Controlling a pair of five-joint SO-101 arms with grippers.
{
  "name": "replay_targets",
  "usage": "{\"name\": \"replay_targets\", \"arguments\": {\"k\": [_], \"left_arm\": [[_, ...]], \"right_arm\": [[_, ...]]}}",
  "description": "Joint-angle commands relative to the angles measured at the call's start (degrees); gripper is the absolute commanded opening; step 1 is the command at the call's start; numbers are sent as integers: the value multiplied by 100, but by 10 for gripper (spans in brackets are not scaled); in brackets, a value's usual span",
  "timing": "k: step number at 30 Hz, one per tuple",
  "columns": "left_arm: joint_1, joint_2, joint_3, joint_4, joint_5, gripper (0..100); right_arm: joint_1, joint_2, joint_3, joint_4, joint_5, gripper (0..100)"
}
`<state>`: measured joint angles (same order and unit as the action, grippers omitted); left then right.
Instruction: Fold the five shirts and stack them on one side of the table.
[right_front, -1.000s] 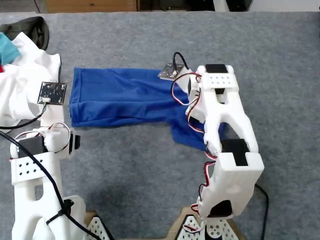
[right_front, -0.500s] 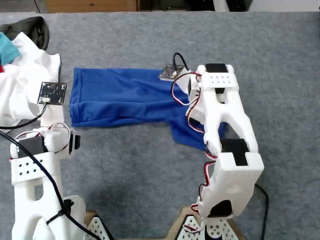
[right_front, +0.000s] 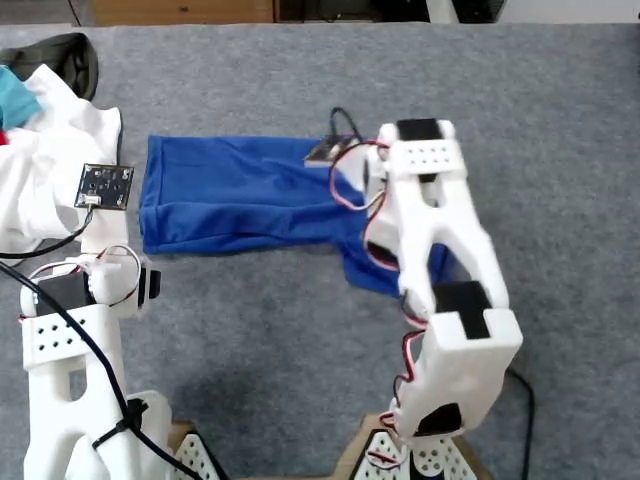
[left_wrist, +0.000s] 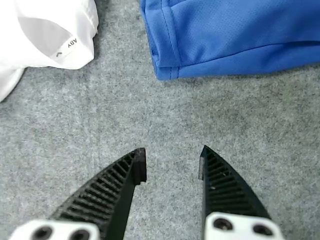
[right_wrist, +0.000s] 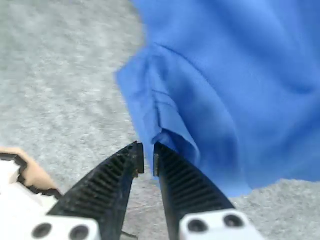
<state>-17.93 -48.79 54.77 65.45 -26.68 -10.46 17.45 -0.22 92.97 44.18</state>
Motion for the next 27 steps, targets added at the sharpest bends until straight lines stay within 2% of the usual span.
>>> {"name": "replay_targets", "arguments": {"k": [1,7,12,19,27], "left_arm": [[0,-101,-26,-105,-35,186],[0,-101,-26,-105,-35,186],[0,-101,-26,-105,-35,186],[0,-101,-26,-105,-35,186],[0,-101,-18,-105,-35,186]], "right_arm": [[-479,-497,558,-53,-70,62],[-954,-866,1552,-466,-79,63],[-752,-1200,1640,-431,-79,112],[-743,-1279,1657,-484,-53,115],[-259,-998,1930,-1204,264,115]]}}
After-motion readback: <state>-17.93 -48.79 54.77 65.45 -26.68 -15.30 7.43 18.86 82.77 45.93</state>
